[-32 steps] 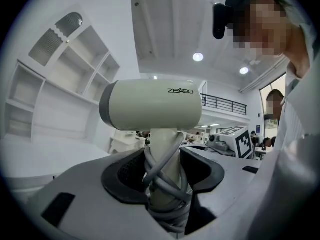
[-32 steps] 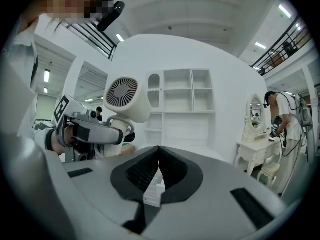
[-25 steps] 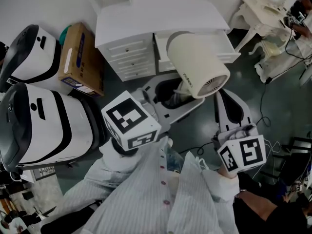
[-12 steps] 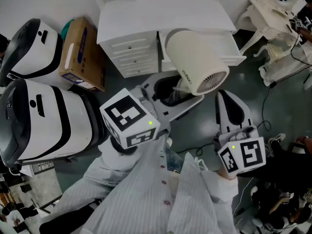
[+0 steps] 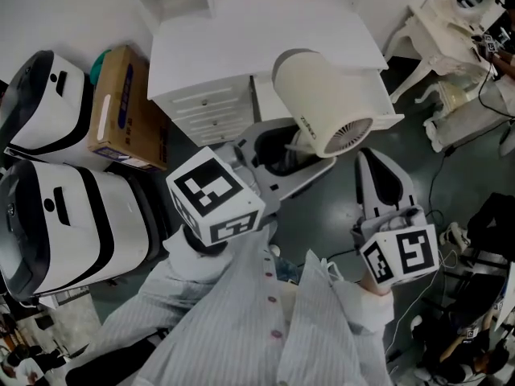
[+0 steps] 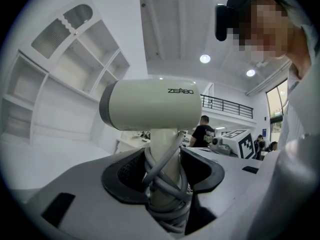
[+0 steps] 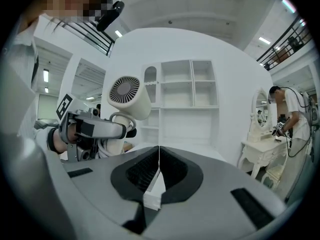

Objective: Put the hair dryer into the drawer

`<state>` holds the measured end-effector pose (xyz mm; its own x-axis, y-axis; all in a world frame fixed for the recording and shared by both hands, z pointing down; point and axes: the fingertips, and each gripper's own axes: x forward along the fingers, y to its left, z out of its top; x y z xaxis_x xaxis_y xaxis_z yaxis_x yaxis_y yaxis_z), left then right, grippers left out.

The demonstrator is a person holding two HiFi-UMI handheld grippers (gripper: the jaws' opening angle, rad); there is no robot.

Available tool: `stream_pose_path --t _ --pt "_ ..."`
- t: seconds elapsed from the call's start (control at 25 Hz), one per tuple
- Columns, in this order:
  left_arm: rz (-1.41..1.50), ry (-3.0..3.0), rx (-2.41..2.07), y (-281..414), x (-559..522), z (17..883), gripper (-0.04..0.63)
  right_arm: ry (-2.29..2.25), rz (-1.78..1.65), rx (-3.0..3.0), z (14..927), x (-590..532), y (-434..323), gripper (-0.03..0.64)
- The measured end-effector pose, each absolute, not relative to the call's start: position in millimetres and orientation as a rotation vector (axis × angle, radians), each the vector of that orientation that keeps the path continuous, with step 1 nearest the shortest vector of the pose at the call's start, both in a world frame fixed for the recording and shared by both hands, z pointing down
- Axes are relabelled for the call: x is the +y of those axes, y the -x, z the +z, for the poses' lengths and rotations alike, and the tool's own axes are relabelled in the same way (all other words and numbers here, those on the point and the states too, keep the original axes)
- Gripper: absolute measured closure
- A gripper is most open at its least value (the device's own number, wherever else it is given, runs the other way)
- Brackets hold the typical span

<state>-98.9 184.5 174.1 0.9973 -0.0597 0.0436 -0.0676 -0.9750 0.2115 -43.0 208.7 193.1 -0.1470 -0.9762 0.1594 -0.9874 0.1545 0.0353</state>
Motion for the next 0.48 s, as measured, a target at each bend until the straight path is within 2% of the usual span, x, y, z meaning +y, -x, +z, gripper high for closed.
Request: stream_pose_path --t 0.48 --pt "0.065 -2.936 -0.035 80 89 174 0.379 -2.013 0.124 -2.212 197 119 18 0.604"
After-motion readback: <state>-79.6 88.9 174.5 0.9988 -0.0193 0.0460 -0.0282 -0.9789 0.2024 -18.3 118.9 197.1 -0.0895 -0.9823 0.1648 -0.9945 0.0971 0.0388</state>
